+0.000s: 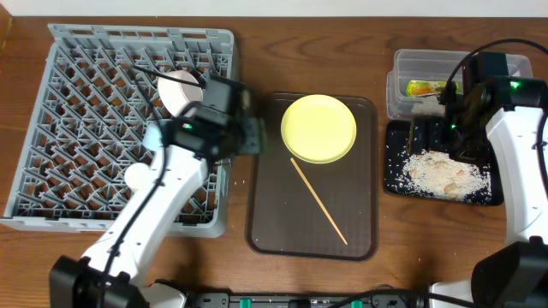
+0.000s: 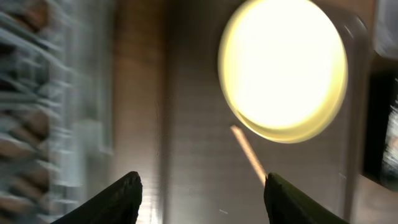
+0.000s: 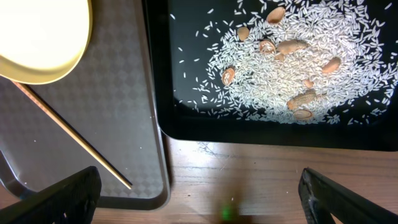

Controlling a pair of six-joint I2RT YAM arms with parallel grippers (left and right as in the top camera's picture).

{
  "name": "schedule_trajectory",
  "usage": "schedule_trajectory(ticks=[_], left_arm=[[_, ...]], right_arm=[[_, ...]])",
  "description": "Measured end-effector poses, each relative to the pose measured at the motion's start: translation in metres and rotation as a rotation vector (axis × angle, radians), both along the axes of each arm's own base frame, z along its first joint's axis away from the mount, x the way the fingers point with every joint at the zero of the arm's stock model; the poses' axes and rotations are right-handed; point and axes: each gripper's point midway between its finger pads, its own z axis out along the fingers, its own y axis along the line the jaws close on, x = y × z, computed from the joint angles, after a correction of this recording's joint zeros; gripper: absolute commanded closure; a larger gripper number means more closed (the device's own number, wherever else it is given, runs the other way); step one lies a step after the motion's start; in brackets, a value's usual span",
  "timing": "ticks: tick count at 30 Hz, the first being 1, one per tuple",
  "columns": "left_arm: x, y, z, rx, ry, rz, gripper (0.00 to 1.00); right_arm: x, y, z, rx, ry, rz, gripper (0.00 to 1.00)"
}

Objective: Sort waste into correct bins and load items into the dishwasher
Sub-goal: 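Return the left gripper to the tray and grasp the second chopstick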

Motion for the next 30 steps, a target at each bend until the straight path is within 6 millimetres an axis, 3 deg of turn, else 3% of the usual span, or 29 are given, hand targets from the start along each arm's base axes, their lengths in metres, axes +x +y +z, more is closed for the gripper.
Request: schedule_trajectory(ticks=[6,11,12,18,23,30], left_arm=[[-0.019,-0.060,-0.036,-0.025,0.102,-0.048,0.36],[-0.036,-0.095,-0.081,0.001,0.200,-0.066,0.36],[-0.043,-0.103,-0.098,0.018,0.235,-0.071,0.36],[-0.065,-0.114,-0.139,0.083,0.317,-0.089,0.37],[-0.066,-0.112,-0.142,0.132,0.289,-0.084,0.46],[-0.071,-0.104,-0.145,0.207,0.275,-0.079,0.50]], right_arm=[[0.000,0.000,0.000,0.000,0.000,0.001,0.01],[0.000,0.000,0.000,0.000,0.000,0.001,0.01],[0.000,0.000,0.000,0.000,0.000,0.001,0.01],[0.000,0.000,0.000,0.000,0.000,0.001,0.01],[0.000,0.000,0.000,0.000,0.000,0.001,0.01],[0.000,0.000,0.000,0.000,0.002,0.001,0.01]])
